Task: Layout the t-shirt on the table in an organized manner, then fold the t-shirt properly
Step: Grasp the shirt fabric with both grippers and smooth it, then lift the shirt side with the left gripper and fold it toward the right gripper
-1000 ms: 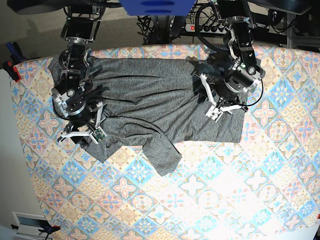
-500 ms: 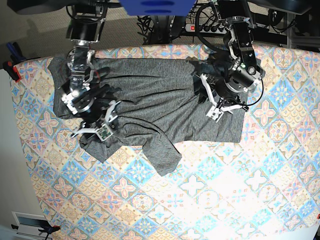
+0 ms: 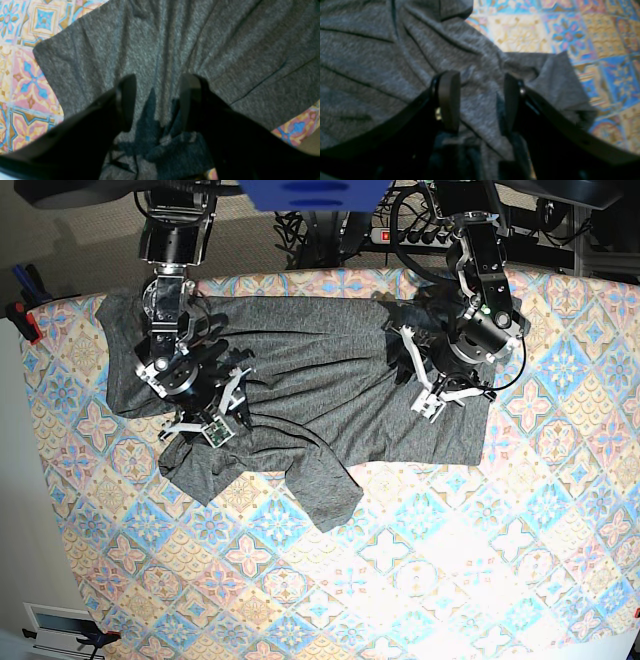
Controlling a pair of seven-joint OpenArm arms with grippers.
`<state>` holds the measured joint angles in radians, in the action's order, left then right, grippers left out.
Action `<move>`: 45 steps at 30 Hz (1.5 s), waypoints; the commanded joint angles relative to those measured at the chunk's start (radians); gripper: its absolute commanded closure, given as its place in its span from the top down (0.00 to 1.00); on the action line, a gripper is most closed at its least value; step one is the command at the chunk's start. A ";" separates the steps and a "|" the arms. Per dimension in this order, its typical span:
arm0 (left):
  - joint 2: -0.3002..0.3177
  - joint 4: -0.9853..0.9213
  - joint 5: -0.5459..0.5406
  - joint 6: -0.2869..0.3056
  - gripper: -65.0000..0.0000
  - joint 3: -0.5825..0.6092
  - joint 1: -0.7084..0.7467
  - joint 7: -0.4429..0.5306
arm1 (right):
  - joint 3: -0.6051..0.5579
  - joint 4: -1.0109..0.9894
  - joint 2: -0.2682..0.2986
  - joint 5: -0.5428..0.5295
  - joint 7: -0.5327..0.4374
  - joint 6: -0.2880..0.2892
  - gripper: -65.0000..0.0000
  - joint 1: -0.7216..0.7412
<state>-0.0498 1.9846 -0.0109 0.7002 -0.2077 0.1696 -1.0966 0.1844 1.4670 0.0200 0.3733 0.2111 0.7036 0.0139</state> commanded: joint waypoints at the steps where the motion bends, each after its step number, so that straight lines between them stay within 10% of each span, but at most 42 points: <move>1: 0.000 0.020 -0.013 -0.002 0.42 0.001 -0.008 0.019 | 0.002 0.004 0.007 -0.015 -0.040 -0.005 0.40 0.016; 22: -0.003 0.023 -0.013 -0.002 0.42 0.003 -0.006 0.019 | 0.000 -0.018 0.007 -0.013 -0.075 -0.005 0.40 -0.029; 30: -0.006 0.023 -0.013 -0.002 0.42 0.003 -0.005 0.019 | -0.004 -0.018 0.007 -0.012 -0.069 -0.005 0.01 -0.056; 45: -0.008 0.025 -0.013 -0.002 0.42 0.003 -0.003 0.019 | 0.030 0.232 0.001 0.029 -0.068 -0.005 0.00 -0.058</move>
<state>-0.0532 1.9884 -0.0109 0.6998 -0.2073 0.1749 -1.0969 0.2142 1.6825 0.0170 0.4194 0.1631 0.7029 -0.0532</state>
